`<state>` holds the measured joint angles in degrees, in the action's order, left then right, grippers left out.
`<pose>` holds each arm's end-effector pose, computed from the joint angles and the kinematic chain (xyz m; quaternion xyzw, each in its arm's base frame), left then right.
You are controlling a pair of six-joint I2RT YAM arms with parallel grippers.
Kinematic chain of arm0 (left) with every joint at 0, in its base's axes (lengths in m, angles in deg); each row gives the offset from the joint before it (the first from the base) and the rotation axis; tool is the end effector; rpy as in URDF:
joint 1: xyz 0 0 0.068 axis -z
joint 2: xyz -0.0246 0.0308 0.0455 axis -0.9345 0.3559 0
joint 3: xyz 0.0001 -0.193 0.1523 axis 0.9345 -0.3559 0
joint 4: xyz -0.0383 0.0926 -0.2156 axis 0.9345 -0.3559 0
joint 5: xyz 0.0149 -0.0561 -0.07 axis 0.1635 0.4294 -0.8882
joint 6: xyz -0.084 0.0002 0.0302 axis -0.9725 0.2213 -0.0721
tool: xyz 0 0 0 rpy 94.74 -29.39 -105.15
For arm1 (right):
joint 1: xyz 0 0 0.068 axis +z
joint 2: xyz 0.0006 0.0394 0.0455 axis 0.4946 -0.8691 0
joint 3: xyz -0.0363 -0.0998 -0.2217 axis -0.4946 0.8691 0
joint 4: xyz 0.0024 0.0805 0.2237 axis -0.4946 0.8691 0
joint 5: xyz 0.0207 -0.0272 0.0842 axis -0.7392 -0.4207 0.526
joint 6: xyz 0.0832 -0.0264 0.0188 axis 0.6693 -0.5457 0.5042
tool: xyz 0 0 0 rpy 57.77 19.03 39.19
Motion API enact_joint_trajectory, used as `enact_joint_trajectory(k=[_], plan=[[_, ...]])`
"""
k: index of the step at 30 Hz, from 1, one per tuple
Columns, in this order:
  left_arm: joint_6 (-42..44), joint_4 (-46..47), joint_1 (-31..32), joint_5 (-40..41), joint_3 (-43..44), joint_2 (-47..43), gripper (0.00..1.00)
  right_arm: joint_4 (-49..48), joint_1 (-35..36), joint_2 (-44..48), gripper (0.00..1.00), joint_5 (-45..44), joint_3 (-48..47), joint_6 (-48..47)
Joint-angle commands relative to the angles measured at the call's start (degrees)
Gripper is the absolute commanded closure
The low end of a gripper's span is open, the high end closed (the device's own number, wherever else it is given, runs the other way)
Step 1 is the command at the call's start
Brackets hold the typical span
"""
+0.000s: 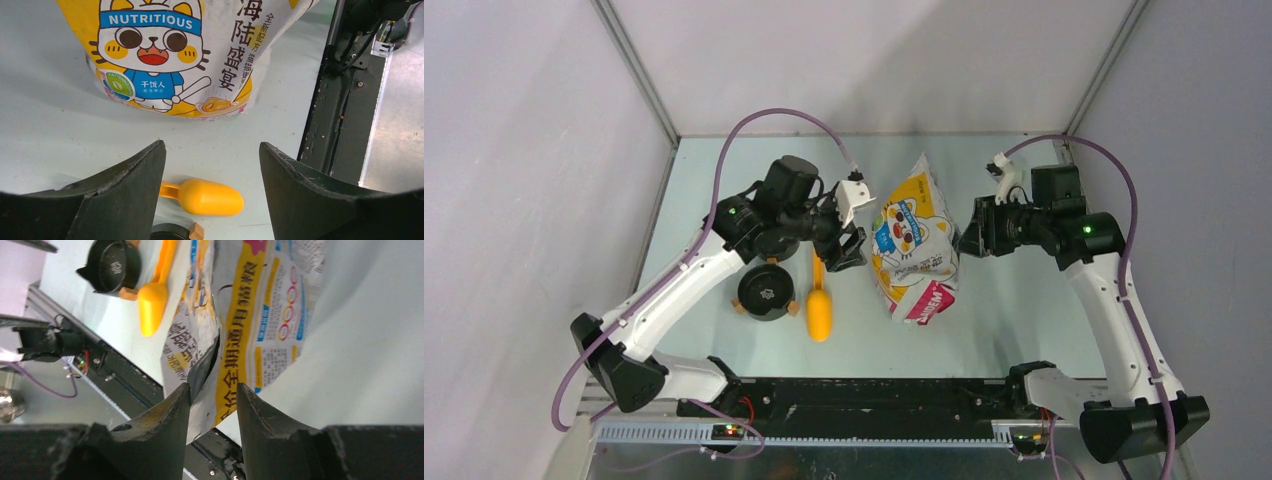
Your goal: Serve the pet food
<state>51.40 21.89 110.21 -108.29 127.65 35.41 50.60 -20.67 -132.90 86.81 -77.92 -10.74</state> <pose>0.1925 -0.2161 0.3333 0.5202 0.7114 -0.2929 0.3709 0.2058 0.0766 0.3143 -0.1379 0.8881 0.3052 0.3150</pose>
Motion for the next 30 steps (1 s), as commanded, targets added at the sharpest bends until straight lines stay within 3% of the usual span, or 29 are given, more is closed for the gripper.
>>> enact_joint_trajectory(k=[1,30], plan=[[-1.1,1.4,-0.2,-1.3,1.7,0.0,0.25,0.3,0.3,-1.8,0.59,-12.6,-1.8,-0.4],[-1.5,2.2,-0.2,-2.8,-0.8,-1.3,0.25,7.0,1.3,-2.3,0.59,-8.7,-6.3,-2.8]])
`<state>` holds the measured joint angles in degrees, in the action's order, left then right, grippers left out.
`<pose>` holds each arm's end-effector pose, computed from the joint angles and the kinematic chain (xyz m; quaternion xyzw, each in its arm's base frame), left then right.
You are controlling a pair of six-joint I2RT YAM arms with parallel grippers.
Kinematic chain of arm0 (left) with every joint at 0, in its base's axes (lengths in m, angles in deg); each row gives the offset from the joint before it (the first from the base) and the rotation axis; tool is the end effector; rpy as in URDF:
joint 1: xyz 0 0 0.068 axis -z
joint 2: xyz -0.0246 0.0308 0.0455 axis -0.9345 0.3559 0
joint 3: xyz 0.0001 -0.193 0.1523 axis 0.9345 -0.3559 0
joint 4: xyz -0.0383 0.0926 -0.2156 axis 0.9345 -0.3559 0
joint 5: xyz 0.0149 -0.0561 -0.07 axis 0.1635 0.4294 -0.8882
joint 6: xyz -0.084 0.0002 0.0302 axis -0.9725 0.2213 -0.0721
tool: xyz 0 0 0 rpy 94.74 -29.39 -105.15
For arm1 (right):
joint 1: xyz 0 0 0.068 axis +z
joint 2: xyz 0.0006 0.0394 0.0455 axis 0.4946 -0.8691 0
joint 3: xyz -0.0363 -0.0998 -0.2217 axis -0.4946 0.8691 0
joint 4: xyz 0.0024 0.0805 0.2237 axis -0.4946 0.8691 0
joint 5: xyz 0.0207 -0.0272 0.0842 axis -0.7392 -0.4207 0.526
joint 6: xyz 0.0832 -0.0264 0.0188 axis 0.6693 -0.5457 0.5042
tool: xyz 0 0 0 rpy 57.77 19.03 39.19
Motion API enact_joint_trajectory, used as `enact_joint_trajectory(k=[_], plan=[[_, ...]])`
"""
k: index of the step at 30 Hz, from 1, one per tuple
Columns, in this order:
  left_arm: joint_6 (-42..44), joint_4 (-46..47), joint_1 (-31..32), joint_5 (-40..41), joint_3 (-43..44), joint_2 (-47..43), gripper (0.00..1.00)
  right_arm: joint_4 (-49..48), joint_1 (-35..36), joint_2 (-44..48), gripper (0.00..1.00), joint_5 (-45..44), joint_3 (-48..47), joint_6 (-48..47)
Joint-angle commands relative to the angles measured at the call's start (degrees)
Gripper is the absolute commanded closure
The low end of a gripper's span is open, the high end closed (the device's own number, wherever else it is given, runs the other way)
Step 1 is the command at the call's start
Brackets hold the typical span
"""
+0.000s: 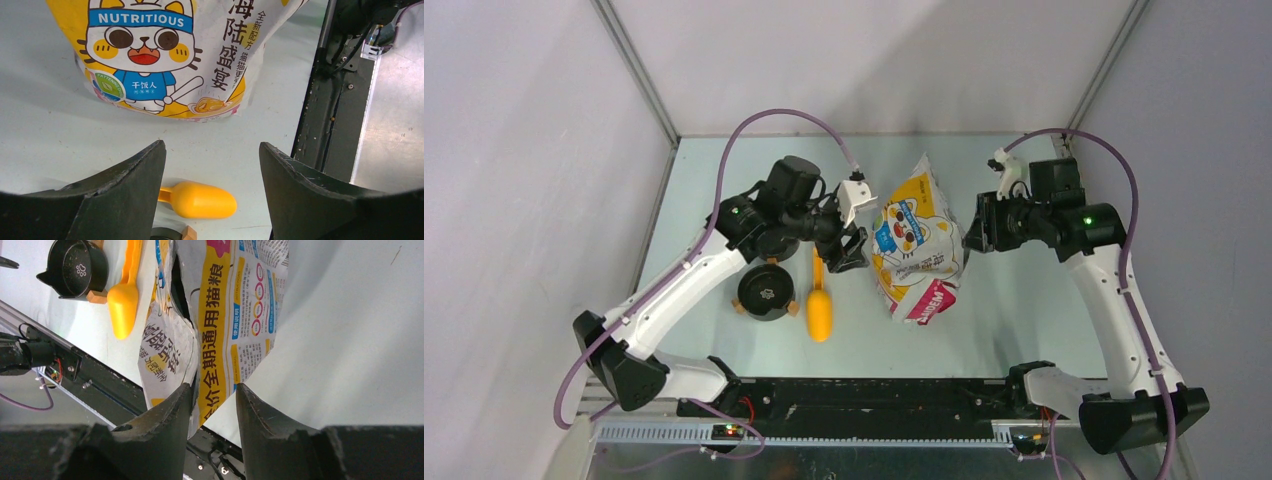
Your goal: Serve the pet food
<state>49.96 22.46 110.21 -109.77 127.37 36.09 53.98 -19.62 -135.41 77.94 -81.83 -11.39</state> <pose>0.1934 -0.2193 0.3303 0.5147 0.7144 -0.3080 0.3605 0.2133 0.0710 0.3161 -0.1217 0.9114 0.2372 0.3135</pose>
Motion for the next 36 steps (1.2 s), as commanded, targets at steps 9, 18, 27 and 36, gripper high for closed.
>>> enact_joint_trajectory(k=[9,18,27,36], plan=[[0.1,1.8,-0.2,-2.1,-0.9,-2.2,0.25,5.5,-1.1,1.4,0.58,0.4,-2.6,-2.5],[0.7,1.4,-0.2,-2.8,-1.5,-2.5,0.25,6.9,-1.8,3.1,0.58,5.9,-3.1,-2.4],[0.3,1.5,-0.2,-2.9,-1.2,-2.4,0.25,4.6,-0.1,-0.4,0.57,-6.7,-3.1,-1.3],[1.2,1.4,-0.2,-1.7,-2.7,-4.2,0.25,2.7,3.8,-6.2,0.56,-12.7,-6.3,-2.6]])
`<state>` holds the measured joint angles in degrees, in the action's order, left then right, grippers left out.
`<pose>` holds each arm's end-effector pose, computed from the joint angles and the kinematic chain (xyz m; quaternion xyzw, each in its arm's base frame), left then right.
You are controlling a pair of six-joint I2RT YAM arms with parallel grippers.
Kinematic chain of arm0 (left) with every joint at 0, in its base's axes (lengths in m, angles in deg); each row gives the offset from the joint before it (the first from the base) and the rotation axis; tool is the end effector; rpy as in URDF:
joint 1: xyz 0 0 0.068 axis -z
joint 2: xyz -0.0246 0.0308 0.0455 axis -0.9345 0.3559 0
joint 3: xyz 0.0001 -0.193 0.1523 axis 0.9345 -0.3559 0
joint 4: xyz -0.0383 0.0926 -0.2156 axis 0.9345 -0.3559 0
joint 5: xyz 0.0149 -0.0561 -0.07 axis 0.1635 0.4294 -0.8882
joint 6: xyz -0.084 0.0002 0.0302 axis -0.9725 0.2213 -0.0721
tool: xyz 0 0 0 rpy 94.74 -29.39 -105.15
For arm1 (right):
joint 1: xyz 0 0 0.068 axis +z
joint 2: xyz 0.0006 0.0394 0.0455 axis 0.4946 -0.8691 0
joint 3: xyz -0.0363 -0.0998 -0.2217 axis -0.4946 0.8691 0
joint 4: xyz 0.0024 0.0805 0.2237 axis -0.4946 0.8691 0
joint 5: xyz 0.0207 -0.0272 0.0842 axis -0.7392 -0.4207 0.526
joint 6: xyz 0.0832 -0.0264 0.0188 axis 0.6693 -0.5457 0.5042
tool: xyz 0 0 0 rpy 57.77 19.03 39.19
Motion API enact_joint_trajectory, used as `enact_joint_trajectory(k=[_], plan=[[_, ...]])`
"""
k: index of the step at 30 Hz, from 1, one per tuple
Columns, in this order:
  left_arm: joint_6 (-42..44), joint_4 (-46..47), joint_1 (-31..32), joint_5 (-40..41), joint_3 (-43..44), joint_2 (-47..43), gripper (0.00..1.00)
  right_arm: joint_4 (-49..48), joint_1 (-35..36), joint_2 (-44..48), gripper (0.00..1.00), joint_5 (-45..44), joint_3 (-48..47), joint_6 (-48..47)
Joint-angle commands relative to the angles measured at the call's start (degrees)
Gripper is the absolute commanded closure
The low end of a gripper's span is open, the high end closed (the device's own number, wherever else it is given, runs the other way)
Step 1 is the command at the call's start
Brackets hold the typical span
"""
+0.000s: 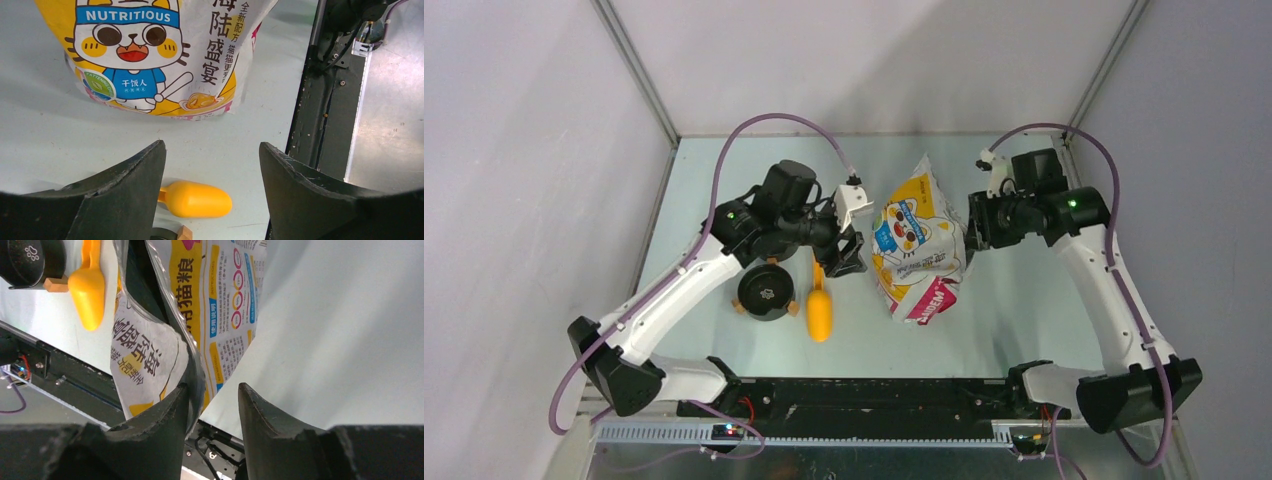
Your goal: Serve the pet food
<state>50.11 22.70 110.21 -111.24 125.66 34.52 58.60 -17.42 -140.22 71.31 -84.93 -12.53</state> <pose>0.1871 -0.2162 0.3290 0.5189 0.7081 -0.3183 0.3579 0.2222 0.0729 0.3049 -0.1227 0.9371 0.1836 0.2703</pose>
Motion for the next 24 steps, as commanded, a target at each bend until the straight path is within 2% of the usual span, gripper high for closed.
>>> enact_joint_trajectory(k=[1,9,24], plan=[[1.1,1.2,-0.2,-0.2,-1.2,-2.7,0.25,-2.3,1.9,-2.1,0.56,-6.1,-3.6,-1.7],[1.0,1.6,-0.3,-0.9,-2.0,-2.7,0.25,-5.2,3.6,-8.5,0.51,4.3,-10.0,-1.3],[4.2,-1.7,-1.0,3.5,-2.8,-6.1,0.25,-8.3,8.5,-25.2,0.48,-8.0,-27.6,0.7]])
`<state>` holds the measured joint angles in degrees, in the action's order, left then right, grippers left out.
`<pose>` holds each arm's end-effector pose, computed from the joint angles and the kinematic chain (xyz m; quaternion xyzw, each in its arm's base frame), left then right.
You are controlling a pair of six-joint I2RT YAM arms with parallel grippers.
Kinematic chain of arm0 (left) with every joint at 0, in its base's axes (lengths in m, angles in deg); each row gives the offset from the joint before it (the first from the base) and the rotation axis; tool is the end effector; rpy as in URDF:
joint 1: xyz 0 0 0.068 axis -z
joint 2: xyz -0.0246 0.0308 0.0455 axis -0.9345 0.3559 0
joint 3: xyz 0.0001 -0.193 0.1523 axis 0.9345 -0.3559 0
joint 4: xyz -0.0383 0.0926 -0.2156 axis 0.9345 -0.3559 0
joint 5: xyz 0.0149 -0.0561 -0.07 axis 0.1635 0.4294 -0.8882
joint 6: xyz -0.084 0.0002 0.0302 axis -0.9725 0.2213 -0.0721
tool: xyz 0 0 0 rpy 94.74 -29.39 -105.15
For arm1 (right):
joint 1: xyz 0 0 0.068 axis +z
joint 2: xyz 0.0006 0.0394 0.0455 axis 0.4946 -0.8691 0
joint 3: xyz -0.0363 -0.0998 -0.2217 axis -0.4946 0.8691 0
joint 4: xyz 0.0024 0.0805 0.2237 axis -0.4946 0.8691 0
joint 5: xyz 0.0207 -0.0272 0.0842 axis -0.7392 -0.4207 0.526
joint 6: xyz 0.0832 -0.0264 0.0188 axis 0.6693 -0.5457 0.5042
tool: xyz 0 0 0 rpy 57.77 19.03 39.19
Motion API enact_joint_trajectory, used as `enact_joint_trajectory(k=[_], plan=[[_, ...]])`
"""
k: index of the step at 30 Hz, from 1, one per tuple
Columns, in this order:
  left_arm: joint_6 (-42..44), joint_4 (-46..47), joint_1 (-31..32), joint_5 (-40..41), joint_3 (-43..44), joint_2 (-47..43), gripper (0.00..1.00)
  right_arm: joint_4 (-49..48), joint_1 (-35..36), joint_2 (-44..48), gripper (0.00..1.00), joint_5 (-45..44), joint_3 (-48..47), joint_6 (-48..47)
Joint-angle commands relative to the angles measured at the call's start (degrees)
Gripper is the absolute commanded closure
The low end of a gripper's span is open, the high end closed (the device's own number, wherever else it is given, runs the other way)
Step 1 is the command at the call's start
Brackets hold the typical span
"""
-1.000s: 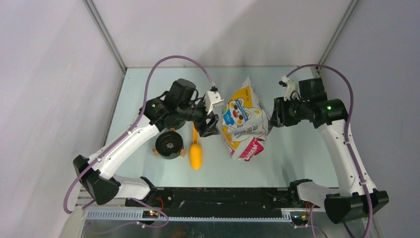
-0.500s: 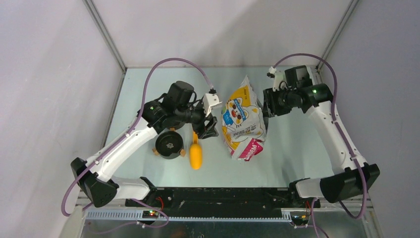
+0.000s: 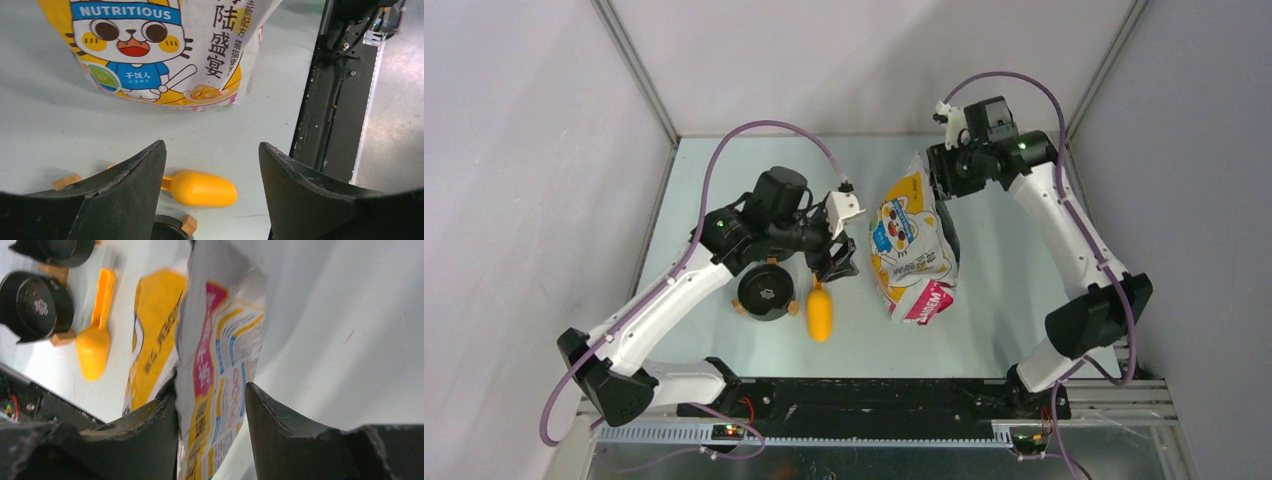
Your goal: Serve the pet food
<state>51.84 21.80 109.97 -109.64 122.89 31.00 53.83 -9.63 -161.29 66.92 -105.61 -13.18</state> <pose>0.1785 -0.2046 0.3265 0.5246 0.7076 -0.3003 0.3660 0.3025 0.1297 0.3228 -0.1833 0.9197 0.1704 0.3025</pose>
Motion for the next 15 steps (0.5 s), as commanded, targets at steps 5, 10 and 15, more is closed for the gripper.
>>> enact_joint_trajectory(k=[5,10,15], plan=[[5.7,-4.4,-1.1,6.4,0.9,-3.6,0.26,-4.4,1.0,-13.1,0.47,-6.3,-16.7,2.9],[7.1,-6.4,-1.7,8.7,1.3,-4.7,0.25,-4.8,1.1,-19.9,0.46,-6.6,-25.8,4.3],[5.3,-7.0,-1.8,11.0,4.4,-3.8,0.25,-5.1,1.1,-21.5,0.45,-6.7,-28.2,4.9]])
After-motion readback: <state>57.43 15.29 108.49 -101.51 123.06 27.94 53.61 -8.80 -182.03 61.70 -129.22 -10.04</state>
